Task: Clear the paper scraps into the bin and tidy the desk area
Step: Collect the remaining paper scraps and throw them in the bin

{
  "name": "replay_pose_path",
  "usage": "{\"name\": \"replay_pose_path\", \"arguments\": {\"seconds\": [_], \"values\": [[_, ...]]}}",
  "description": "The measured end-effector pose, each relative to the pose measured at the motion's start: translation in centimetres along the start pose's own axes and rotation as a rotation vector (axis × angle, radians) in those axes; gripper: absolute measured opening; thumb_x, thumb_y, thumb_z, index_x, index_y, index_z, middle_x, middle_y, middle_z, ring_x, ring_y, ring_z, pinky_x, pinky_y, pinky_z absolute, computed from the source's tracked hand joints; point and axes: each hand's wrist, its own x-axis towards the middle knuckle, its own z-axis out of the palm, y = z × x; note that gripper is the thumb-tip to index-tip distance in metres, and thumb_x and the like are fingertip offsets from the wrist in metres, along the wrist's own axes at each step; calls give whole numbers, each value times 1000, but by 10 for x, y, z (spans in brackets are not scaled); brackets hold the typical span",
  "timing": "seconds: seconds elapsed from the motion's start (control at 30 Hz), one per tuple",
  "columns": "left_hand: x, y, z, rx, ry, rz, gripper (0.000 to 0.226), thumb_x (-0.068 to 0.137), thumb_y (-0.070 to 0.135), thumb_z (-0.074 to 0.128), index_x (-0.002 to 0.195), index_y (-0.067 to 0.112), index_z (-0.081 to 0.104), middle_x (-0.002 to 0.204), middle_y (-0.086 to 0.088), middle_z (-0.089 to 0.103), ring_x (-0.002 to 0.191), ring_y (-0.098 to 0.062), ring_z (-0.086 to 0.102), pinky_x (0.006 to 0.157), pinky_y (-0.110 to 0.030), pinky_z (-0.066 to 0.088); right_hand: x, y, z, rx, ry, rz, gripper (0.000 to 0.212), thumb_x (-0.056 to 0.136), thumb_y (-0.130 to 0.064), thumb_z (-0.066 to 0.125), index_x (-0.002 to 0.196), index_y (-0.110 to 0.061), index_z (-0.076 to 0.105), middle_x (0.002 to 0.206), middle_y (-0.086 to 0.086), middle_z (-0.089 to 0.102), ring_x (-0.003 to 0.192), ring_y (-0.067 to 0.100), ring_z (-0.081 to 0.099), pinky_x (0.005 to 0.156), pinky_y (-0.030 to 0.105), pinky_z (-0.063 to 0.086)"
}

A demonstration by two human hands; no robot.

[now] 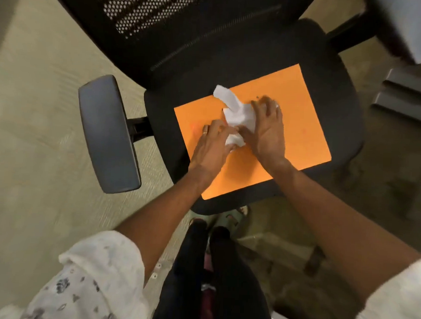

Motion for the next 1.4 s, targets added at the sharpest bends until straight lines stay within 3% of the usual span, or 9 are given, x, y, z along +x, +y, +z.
{"name": "replay_pose_path", "arguments": {"seconds": [0.27, 0.5, 0.67, 0.8, 0.93, 1.1, 1.2, 1.27, 1.4], "values": [[0, -17, -35, -28, 8, 203, 11, 90, 28, 73, 99, 23, 69, 105, 1, 56, 102, -18, 52, 71, -36, 47, -40, 2, -6, 131, 62, -41, 27, 90, -11, 64, 117, -13, 65, 130, 10, 57, 120, 34, 47, 92, 39, 49], [83, -7, -70, 105, -295, 292, 11, 84, 34, 80, 87, 27, 72, 171, 4, 4, 157, -27, -10, 121, -56, 13, -39, 21, -22, 152, 101, -90, 17, 93, -7, 63, 107, -8, 70, 116, 9, 66, 104, 30, 57, 78, 41, 54], [102, -9, -51, 23, -287, 186, 17, 87, 20, 78, 98, 9, 74, 157, -6, 43, 148, -21, 35, 119, -35, 31, -21, 44, -57, 426, 192, 156, 17, 91, -9, 70, 107, -7, 74, 108, 6, 71, 88, 10, 63, 73, 3, 44], [76, -12, -38, -51, -23, 176, 13, 93, 5, 64, 103, 5, 71, 114, -13, 70, 112, -28, 65, 94, -39, 51, -9, 72, -82, 633, 246, 385, 15, 90, -25, 71, 101, -15, 74, 91, -4, 69, 73, -3, 60, 58, 4, 42], [54, -1, -21, -178, 81, 67, 13, 95, 12, 66, 106, 11, 72, 110, -4, 73, 103, -18, 67, 86, -24, 49, -14, 96, -93, 766, 297, 519, 14, 84, -26, 75, 94, -17, 74, 91, -3, 73, 84, 10, 69, 63, 16, 52], [36, 40, 0, -296, -181, 215, 39, 97, 25, 66, 133, 32, 54, 106, 1, 68, 91, -13, 62, 75, -31, 53, -31, 112, -84, 803, 329, 616, 20, 81, -30, 77, 96, -16, 75, 94, 0, 76, 88, 13, 72, 69, 25, 58], [32, 60, 21, -218, -253, 293, 62, 98, 30, 66, 154, 30, 38, 128, -4, 65, 111, -18, 61, 94, -31, 51, -41, 108, -78, 815, 352, 612, 19, 82, -28, 76, 96, -15, 75, 91, 0, 75, 81, 9, 71, 64, 20, 55], [36, 64, 33, -245, -232, 276, 59, 95, 28, 70, 149, 18, 49, 138, -7, 62, 126, -22, 57, 108, -39, 47, -44, 107, -73, 831, 360, 608, 18, 83, -28, 76, 95, -15, 75, 91, 1, 75, 80, 10, 70, 63, 19, 53], [46, 60, 43, -255, -75, 277, 31, 95, 27, 69, 124, 15, 71, 109, -4, 71, 100, -20, 65, 88, -34, 52, -48, 108, -72, 854, 371, 602, 20, 84, -27, 76, 98, -13, 74, 97, 4, 76, 86, 13, 72, 65, 17, 54]]}}
